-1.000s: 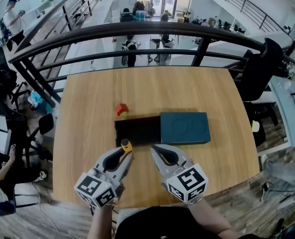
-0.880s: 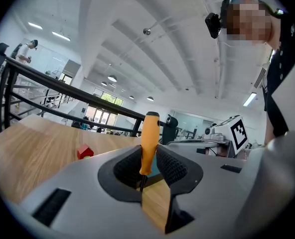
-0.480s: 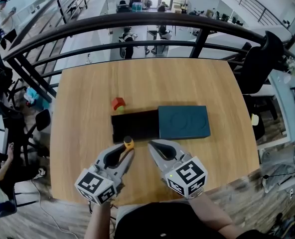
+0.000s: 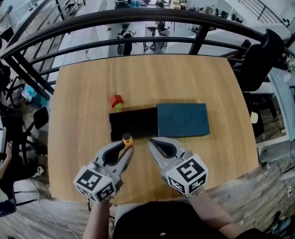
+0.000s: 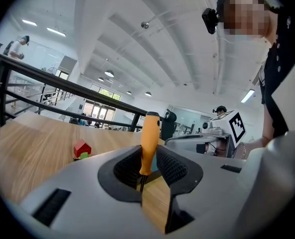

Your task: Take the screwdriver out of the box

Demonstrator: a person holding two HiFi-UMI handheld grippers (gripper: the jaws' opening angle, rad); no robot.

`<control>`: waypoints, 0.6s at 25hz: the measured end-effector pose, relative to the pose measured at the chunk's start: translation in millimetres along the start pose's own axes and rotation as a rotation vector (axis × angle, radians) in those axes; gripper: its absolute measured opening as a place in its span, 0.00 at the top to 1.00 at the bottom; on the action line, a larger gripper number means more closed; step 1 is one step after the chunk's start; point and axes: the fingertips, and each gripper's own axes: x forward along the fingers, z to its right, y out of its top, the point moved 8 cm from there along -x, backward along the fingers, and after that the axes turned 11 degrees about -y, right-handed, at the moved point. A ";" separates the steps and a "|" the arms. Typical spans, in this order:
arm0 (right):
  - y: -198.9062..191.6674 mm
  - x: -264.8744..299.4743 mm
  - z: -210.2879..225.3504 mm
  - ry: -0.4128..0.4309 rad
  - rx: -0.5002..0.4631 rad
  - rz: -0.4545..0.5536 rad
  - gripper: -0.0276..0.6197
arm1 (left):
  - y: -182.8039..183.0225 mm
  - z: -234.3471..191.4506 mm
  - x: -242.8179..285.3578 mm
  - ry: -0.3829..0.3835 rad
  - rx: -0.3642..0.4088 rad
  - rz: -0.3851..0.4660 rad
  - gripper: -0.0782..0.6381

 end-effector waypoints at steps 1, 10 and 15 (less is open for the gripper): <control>0.2 -0.6 0.1 -0.001 -0.001 0.002 0.96 | -0.4 -0.2 1.0 -0.004 -0.001 0.000 0.74; 1.2 -2.2 -1.3 0.007 -0.003 0.001 0.96 | -0.9 4.2 5.6 -0.039 -0.018 0.007 0.74; 1.0 -0.7 -1.8 -0.002 -0.009 0.003 0.96 | -1.8 2.3 4.3 -0.053 -0.014 0.004 0.74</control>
